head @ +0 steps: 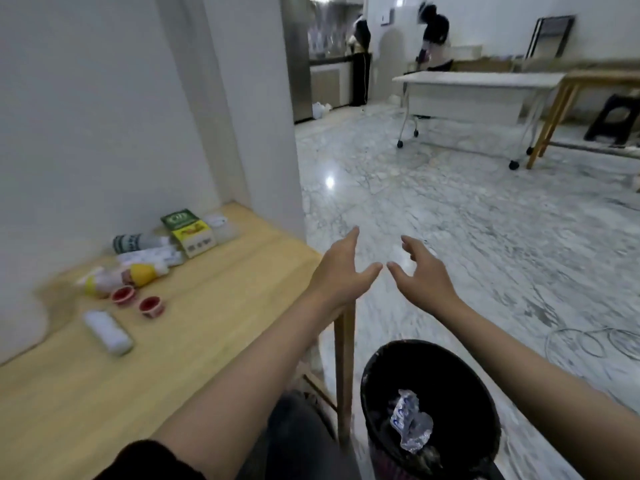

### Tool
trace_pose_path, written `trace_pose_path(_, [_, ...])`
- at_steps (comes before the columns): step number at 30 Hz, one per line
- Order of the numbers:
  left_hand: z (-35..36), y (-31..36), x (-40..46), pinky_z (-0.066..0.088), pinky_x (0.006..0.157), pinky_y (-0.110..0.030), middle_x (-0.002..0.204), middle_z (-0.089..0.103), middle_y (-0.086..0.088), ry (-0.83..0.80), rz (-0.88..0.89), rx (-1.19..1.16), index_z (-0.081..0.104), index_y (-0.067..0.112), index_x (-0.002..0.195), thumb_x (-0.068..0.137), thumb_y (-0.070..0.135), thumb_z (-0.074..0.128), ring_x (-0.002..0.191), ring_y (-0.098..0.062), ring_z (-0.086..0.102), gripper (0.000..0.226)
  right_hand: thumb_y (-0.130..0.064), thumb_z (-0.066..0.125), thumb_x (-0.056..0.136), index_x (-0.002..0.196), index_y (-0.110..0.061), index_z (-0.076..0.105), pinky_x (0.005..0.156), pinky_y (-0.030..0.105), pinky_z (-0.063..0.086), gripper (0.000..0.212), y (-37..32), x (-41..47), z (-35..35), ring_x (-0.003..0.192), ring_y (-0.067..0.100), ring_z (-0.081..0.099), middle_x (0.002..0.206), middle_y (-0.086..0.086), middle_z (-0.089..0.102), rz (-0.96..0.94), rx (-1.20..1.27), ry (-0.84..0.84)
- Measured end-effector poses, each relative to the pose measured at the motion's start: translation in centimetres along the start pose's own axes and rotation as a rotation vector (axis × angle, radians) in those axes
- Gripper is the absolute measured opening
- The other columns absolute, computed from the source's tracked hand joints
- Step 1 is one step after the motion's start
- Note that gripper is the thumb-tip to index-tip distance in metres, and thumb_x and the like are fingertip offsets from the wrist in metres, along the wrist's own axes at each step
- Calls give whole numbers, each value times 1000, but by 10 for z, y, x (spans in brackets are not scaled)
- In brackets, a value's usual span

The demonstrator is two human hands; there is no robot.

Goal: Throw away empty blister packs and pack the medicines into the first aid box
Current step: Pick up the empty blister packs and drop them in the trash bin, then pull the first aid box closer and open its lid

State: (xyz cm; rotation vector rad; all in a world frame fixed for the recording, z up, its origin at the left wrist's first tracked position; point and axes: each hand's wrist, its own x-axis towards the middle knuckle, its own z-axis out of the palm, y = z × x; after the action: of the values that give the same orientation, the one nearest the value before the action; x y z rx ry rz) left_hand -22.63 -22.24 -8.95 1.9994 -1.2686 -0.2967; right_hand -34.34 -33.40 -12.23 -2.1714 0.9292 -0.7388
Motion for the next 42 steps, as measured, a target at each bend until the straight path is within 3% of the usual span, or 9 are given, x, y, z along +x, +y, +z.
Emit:
trace_pose_path(8, [-144, -55, -60, 34, 106, -35, 152, 31, -2, 297, -125, 113, 21, 18, 148, 86, 41, 58, 134, -20, 38, 77, -28, 60, 89, 140, -16, 38, 102, 32, 37, 56, -146, 7, 69, 128, 21, 47, 139, 4, 51, -337, 65, -99])
trace_pose_path(13, [-218, -106, -123, 30, 92, -22, 142, 41, -1, 480, -249, 197, 33, 16, 142, 86, 34, 59, 130, -17, 39, 64, -22, 63, 86, 133, -14, 47, 93, 25, 36, 51, -225, -8, 140, 121, 21, 53, 130, 5, 59, -500, 116, -224])
trace_pose_path(18, [-274, -155, -191, 41, 100, -35, 137, 43, -6, 626, -382, 272, 42, 17, 137, 83, 39, 62, 122, -21, 48, 62, -25, 62, 86, 132, -16, 50, 101, 33, 40, 49, -292, -36, 211, 121, 22, 52, 131, 3, 58, -661, 152, -373])
trace_pose_path(23, [-308, -194, -250, 43, 96, -39, 131, 49, -2, 785, -429, 451, 50, 18, 130, 81, 37, 62, 120, -21, 46, 54, -25, 60, 88, 132, -20, 51, 105, 29, 30, 46, -342, -64, 265, 128, 21, 45, 135, 3, 55, -868, 159, -446])
trace_pose_path(25, [-316, -206, -267, 39, 98, -37, 134, 49, 1, 828, -435, 577, 52, 20, 129, 80, 38, 62, 124, -21, 43, 53, -26, 60, 87, 130, -21, 54, 104, 30, 30, 44, -357, -69, 280, 127, 26, 44, 136, 7, 54, -953, 140, -420])
trace_pose_path(30, [-333, -235, -289, 14, 113, -51, 152, 30, 5, 813, -485, 697, 43, 31, 137, 77, 48, 63, 141, -21, 24, 66, -31, 60, 86, 126, -28, 58, 101, 41, 38, 40, -377, -67, 310, 123, 29, 42, 139, 4, 53, -1063, 82, -378])
trace_pose_path(32, [-337, -244, -293, 7, 114, -51, 155, 22, 6, 789, -486, 684, 40, 34, 139, 75, 48, 65, 144, -20, 15, 71, -31, 61, 87, 124, -29, 59, 100, 34, 37, 38, -376, -66, 318, 122, 26, 42, 137, 1, 54, -1047, 107, -392])
trace_pose_path(35, [-339, -257, -295, 14, 114, -49, 155, 25, 5, 800, -450, 643, 40, 35, 138, 73, 40, 72, 143, -22, 16, 73, -30, 62, 87, 124, -31, 59, 97, 24, 26, 37, -372, -66, 327, 124, 21, 38, 136, -4, 54, -1017, 181, -405])
trace_pose_path(42, [-341, -268, -295, 32, 102, -47, 144, 44, -5, 857, -352, 669, 49, 27, 133, 72, 50, 67, 132, -30, 36, 67, -29, 63, 87, 125, -32, 58, 98, 27, 25, 38, -368, -65, 335, 126, 19, 34, 137, -10, 50, -994, 279, -418])
